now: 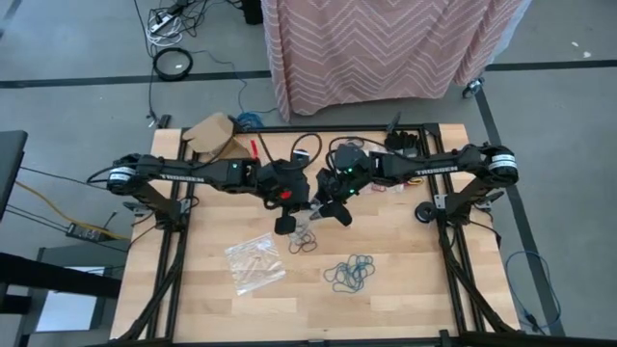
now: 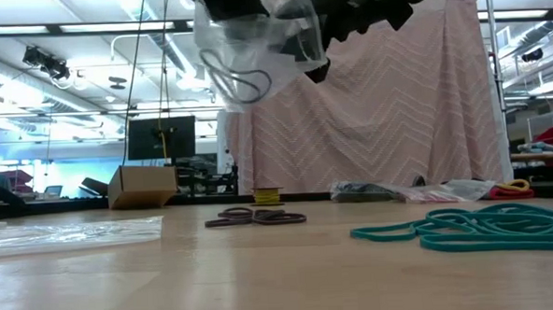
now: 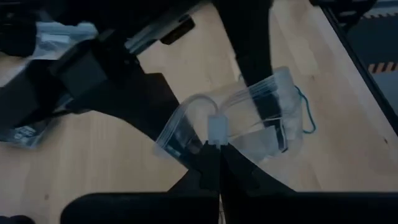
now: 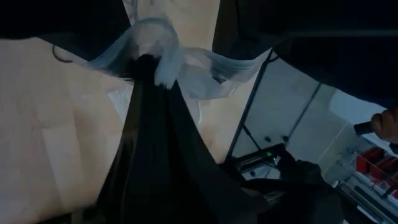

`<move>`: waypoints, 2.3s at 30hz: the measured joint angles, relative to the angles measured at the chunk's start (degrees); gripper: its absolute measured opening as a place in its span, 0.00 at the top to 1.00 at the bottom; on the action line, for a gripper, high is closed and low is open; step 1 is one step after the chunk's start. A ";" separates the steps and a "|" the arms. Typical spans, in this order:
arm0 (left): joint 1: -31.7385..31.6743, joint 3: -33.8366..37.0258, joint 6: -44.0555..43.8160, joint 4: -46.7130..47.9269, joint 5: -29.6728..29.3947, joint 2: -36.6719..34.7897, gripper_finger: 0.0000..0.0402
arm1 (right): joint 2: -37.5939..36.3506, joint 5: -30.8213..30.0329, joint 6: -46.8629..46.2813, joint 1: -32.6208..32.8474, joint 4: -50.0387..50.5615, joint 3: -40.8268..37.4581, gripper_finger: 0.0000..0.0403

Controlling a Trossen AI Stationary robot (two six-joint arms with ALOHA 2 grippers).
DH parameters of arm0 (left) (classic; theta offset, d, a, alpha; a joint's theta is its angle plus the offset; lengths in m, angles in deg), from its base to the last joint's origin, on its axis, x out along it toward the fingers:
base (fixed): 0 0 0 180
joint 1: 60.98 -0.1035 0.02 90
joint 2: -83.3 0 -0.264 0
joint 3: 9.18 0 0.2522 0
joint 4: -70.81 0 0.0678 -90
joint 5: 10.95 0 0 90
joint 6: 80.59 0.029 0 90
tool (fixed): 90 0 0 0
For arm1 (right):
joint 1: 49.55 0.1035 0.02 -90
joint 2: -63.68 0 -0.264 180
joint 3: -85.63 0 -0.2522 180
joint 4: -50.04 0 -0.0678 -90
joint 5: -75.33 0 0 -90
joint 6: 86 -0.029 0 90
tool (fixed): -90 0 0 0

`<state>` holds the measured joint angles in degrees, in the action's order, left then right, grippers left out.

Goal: Sort rubber bands
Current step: Put the violet rubber band into the transparent bag

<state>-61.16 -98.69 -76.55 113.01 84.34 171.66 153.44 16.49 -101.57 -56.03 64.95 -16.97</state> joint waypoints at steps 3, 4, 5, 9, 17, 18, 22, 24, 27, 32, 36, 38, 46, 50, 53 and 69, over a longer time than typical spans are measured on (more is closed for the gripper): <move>0.02 0.00 0.08 -1.54 0.13 0.21 1.00 | -0.06 0.02 0.38 0.00 -0.17 0.00 0.58; 0.02 0.00 0.08 -2.30 0.14 0.23 1.00 | -0.09 0.02 0.73 0.00 -0.33 0.00 0.58; 0.02 0.00 0.08 -2.55 0.06 0.23 1.00 | -0.09 -0.12 0.91 0.00 -0.42 0.00 0.58; -0.17 -1.97 0.16 4.54 -0.85 0.27 1.00 | -0.82 -0.26 0.91 -0.80 0.95 0.00 0.59; -0.20 -3.65 1.75 20.66 -6.25 -1.29 1.00 | -5.40 0.17 2.57 -1.16 6.65 0.07 0.58; -0.20 -3.71 1.74 21.89 -6.98 -1.50 1.00 | -6.04 0.15 2.66 -1.18 6.80 0.07 0.58; -0.20 -3.74 1.57 23.95 -8.48 -2.92 1.00 | -8.41 -1.83 3.26 -1.22 8.18 0.07 0.59; -0.20 -3.74 1.51 24.13 -9.04 -3.75 1.00 | -9.67 -2.79 3.48 -1.22 9.36 0.04 0.59; -0.20 -3.74 0.70 25.56 -10.03 -4.82 1.00 | -11.67 -4.12 3.41 -1.20 9.84 0.05 0.59; -0.20 -3.74 -1.87 29.96 -12.34 -7.81 1.00 | -15.13 -6.23 3.03 -0.10 10.00 0.00 0.59; -0.20 -3.74 -4.40 33.91 -14.67 -10.73 1.00 | -19.75 -7.53 2.11 0.11 6.11 0.02 0.59; -0.20 -3.74 -5.49 35.07 -15.34 -12.25 1.00 | -22.05 -8.70 2.08 0.07 4.54 0.02 0.59; -0.20 -3.74 -12.13 32.02 -17.69 -16.52 1.00 | -26.58 -14.60 5.15 -0.06 -1.13 0.02 0.59; 0.09 -3.74 -15.14 26.74 -17.82 -19.11 1.00 | -26.05 -18.32 7.01 -0.07 -6.12 0.05 0.59; 0.32 -3.75 -15.02 24.28 -19.24 -20.57 1.00 | -25.43 -22.06 8.03 -0.07 -8.20 0.04 0.60; -1.01 -3.72 -2.58 28.24 -17.70 -22.77 1.00 | -20.80 -31.61 -2.43 -1.25 -4.99 0.10 0.64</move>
<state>-62.17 -102.40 -79.14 141.25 66.64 148.90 132.64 -15.13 -104.00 -57.28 59.96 -16.87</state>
